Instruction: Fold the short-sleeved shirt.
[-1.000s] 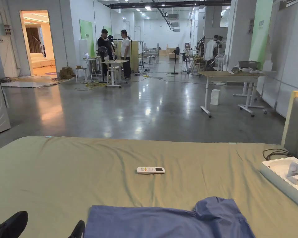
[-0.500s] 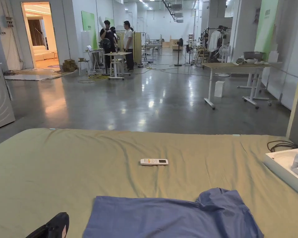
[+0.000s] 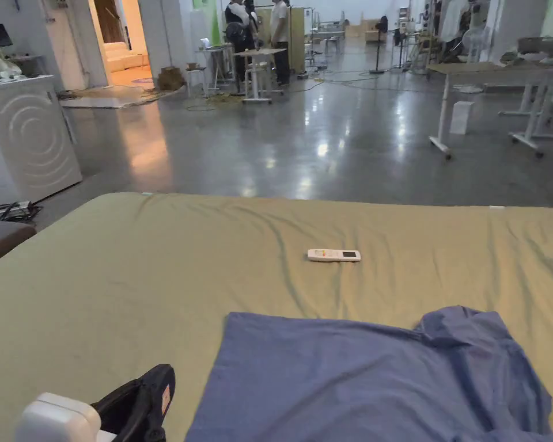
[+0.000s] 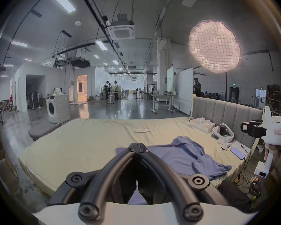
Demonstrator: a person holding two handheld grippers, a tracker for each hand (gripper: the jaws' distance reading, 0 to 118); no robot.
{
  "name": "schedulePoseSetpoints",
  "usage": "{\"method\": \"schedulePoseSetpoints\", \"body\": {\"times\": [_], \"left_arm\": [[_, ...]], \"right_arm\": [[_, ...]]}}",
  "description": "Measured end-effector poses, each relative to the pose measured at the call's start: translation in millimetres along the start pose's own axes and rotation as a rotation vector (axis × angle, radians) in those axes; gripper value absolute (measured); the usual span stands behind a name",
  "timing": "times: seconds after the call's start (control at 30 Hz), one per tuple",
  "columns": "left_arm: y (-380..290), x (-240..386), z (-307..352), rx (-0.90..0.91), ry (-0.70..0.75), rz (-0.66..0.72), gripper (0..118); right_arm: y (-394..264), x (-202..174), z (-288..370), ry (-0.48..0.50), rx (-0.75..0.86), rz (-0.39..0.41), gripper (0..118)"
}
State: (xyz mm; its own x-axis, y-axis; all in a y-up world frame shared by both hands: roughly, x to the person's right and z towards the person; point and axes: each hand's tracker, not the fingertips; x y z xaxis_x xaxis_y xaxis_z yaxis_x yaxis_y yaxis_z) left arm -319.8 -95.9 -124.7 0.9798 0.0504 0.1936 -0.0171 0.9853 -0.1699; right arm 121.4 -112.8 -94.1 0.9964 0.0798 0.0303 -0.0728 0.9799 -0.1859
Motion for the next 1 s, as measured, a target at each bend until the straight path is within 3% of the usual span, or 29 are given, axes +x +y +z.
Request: {"method": "schedulePoseSetpoints", "body": {"times": [0.07,0.1,0.13,0.17,0.2,0.27,0.3,0.57,0.73,0.8,0.93,1.0], "left_arm": [[-10,-12,0,-0.05,0.002,-0.001,4],[-16,-20,-2,-0.089,0.023,-0.001,12],[-23,-27,-4,-0.123,0.047,0.01,27],[-31,-35,-7,-0.146,0.06,0.017,52],[-42,-45,-12,-0.185,0.056,0.035,69],[-66,-63,-27,-0.268,0.052,0.065,87],[-80,-72,-38,-0.329,0.024,0.08,88],[-198,-116,-103,-0.63,0.047,0.167,88],[-215,-120,-115,-0.635,0.043,0.19,85],[-214,-117,-119,-0.644,0.043,0.188,70],[-210,-110,-120,-0.647,0.032,0.149,12],[-209,-105,-121,-0.641,-0.01,0.149,8]], "right_arm": [[-6,1,-2,-0.001,-0.017,-0.013,0],[-10,2,-4,0.013,-0.043,-0.034,0],[-13,3,-6,0.021,-0.057,-0.052,0],[-16,3,-7,0.024,-0.064,-0.063,0],[-19,4,-9,0.03,-0.081,-0.077,0],[-25,4,-13,0.035,-0.108,-0.086,0],[-28,5,-16,0.044,-0.123,-0.091,0],[-42,11,-28,0.032,-0.217,-0.162,0],[-47,20,-30,0.006,-0.247,-0.19,0],[-49,23,-30,-0.004,-0.254,-0.19,0],[-52,24,-28,-0.014,-0.267,-0.187,0],[-54,26,-26,-0.018,-0.272,-0.187,0]]}}
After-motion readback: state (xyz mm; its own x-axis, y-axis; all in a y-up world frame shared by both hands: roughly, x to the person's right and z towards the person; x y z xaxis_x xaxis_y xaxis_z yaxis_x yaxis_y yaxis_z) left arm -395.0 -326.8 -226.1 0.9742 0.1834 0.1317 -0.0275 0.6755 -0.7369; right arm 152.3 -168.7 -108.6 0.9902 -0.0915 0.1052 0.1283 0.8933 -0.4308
